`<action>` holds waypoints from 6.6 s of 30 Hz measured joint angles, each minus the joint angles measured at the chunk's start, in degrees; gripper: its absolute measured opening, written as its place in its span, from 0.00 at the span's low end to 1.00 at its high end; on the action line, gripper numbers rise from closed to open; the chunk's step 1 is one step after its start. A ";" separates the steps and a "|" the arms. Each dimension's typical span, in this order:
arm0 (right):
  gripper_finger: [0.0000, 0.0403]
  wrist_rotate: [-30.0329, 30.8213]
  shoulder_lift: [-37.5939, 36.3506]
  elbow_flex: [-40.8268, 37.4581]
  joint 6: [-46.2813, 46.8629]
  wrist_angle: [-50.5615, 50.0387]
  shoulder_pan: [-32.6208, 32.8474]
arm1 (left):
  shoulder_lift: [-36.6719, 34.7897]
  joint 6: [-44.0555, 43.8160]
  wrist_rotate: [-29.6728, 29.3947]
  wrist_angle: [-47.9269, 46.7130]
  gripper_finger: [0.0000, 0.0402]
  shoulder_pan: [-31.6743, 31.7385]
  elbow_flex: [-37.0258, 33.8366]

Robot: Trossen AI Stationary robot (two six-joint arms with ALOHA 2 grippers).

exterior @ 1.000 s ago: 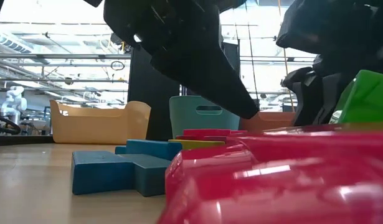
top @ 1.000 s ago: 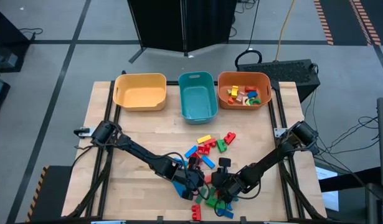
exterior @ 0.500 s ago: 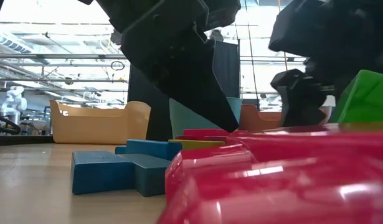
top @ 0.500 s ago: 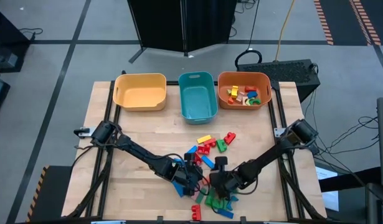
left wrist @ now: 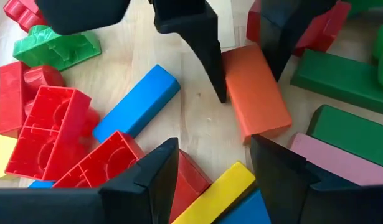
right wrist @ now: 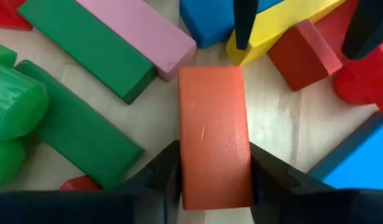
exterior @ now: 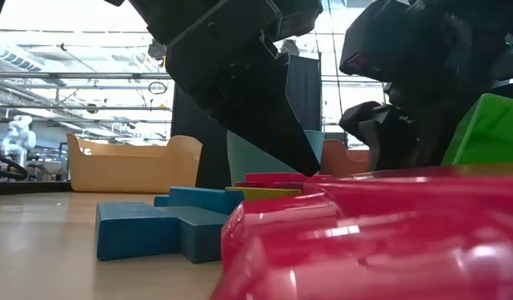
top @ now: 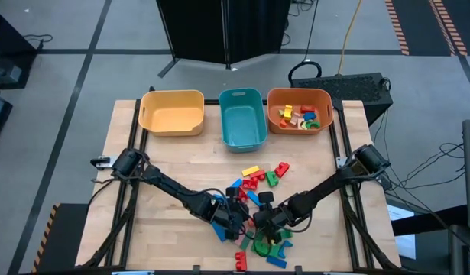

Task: Sort blocks by size
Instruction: Put the orange arch block into the orange bin, then put the red arch block into the orange bin

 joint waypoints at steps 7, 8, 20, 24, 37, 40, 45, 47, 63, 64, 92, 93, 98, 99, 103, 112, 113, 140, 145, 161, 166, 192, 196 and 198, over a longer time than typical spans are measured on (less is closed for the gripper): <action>0.28 1.22 -3.06 -0.15 -0.53 -4.17 -0.44 | -0.36 0.43 0.48 -2.26 0.48 0.00 -0.04; 0.28 1.24 -4.03 -0.13 -0.53 -5.21 -0.66 | -0.44 0.37 0.48 -2.43 0.48 0.00 -0.04; 0.30 5.37 -18.10 -2.56 -1.73 -19.14 -5.92 | -0.48 -0.06 -0.85 -4.51 0.48 -0.19 -0.04; 0.30 5.38 -25.37 -7.79 -2.20 -18.97 -9.13 | -0.49 -0.97 -3.59 -4.80 0.48 -1.06 -0.04; 0.30 5.13 -48.86 -19.48 -9.48 -18.53 -29.48 | -3.10 -3.15 -10.08 -7.19 0.48 -2.25 -0.04; 0.30 5.15 -51.09 -19.52 -12.34 -17.66 -35.51 | -3.10 -3.23 -10.28 -7.52 0.48 -1.79 -0.04; 0.30 3.06 -51.31 -19.52 -17.35 -14.87 -47.07 | -3.10 -3.26 -10.49 -7.56 0.48 -0.97 -0.04; 0.30 -0.46 -50.27 -19.52 -19.01 -13.76 -52.22 | -3.10 -3.26 -10.49 -7.68 0.48 -0.83 -0.04; 0.31 -12.83 -33.41 -19.52 -21.47 -5.33 -78.96 | -3.08 -9.61 -11.68 -9.04 0.48 -1.11 -2.44; 0.31 -12.86 -32.37 -19.52 -21.47 -5.00 -79.44 | -3.06 -9.91 -11.72 -9.20 0.48 -1.09 -2.49; 0.59 -13.03 -40.46 -19.50 -17.97 -2.24 -82.24 | -3.06 -10.01 -11.93 -7.52 0.48 -0.94 -2.49; 0.59 -13.05 -42.21 -19.50 -17.97 -3.43 -81.74 | -3.06 -9.99 -11.91 -7.19 0.48 -0.94 -2.49; 0.58 -13.10 -50.03 -19.50 -17.97 -8.95 -78.18 | -3.06 -9.94 -11.51 -6.46 0.48 -0.54 -2.49; 0.58 -13.10 -51.26 -19.50 -17.79 -9.80 -77.29 | -3.06 -9.96 -11.50 -6.01 0.48 -0.40 -2.49; 0.58 -13.13 -54.92 -19.50 -16.06 -13.03 -73.10 | -3.06 -9.84 -11.24 -2.90 0.48 -0.04 -2.49; 0.58 -18.03 -57.66 -19.72 -12.97 -18.46 -61.03 | -3.06 -3.21 -7.65 4.85 0.48 -0.82 -2.49; 0.58 -18.82 -57.82 -20.10 -12.40 -18.52 -59.50 | -3.06 -2.99 -7.61 5.10 0.48 -0.93 -2.49; 0.58 -15.68 -50.84 -38.77 4.79 16.04 -17.16 | -3.06 -6.45 -9.32 6.73 0.48 -1.60 -2.49; 0.58 -12.47 -45.26 -38.77 6.92 19.99 -13.51 | -3.06 -6.03 -10.03 6.69 0.48 -1.60 -2.49; 0.58 -12.37 -30.91 -38.77 14.14 33.61 -6.90 | -3.06 -6.03 -10.03 6.51 0.48 -1.60 -2.49; 0.58 -12.45 -27.23 -38.77 12.62 37.37 -4.70 | -3.06 -6.02 -10.05 6.51 0.48 -1.60 -2.49; 0.58 -9.28 -13.85 -25.28 0.74 30.35 0.86 | -3.05 -6.03 -10.47 6.69 0.48 -1.34 -2.47; 0.58 -4.29 -13.43 -21.87 6.14 19.41 1.16 | -3.05 -6.04 -10.47 6.68 0.48 -1.40 -2.47; 0.58 -3.78 -13.69 -21.45 8.40 17.00 1.62 | -3.04 -6.05 -10.47 6.65 0.48 -1.40 -2.47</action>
